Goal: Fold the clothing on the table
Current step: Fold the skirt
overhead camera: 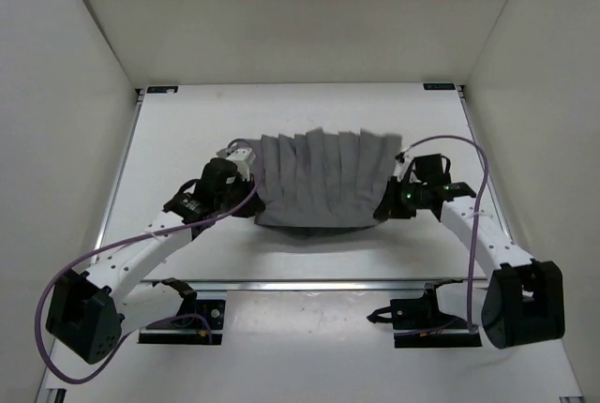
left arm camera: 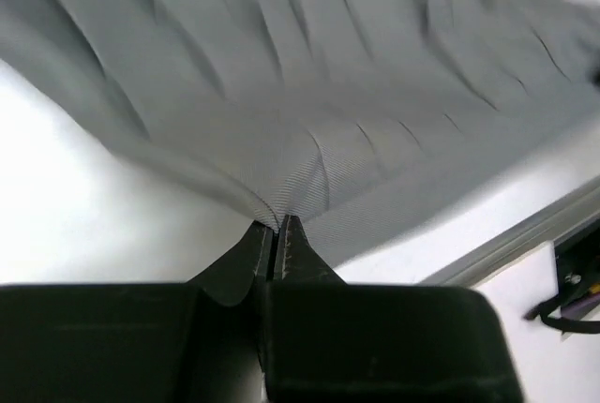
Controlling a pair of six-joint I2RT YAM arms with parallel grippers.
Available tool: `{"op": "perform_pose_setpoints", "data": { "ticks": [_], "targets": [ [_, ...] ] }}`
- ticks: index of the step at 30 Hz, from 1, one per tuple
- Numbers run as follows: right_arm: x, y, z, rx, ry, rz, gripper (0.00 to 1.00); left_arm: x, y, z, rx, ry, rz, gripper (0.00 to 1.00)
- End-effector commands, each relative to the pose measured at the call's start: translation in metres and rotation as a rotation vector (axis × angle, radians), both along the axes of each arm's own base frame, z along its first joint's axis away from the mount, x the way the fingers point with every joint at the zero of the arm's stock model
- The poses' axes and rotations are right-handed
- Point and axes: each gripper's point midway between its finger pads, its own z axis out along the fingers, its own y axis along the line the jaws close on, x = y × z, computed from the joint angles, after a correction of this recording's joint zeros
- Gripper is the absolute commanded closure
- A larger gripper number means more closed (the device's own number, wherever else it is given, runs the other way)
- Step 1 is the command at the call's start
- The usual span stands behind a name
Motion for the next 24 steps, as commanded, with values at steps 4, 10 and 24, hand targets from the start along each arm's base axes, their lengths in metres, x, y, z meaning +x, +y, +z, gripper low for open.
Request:
{"op": "perform_pose_setpoints", "data": {
  "ticks": [4,10,24],
  "targets": [
    [0.011,0.001,0.036,0.111,-0.113,-0.081,1.00,0.028,0.058,0.022,-0.028,-0.008,0.227,1.00],
    [0.089,-0.011,0.025,0.063,-0.060,-0.078,0.99,0.100,0.061,-0.015,0.002,0.139,0.295,0.99],
    [0.208,-0.007,0.041,0.140,-0.134,-0.059,0.02,0.189,0.045,-0.039,-0.047,0.246,0.325,0.02]
  ]
}}
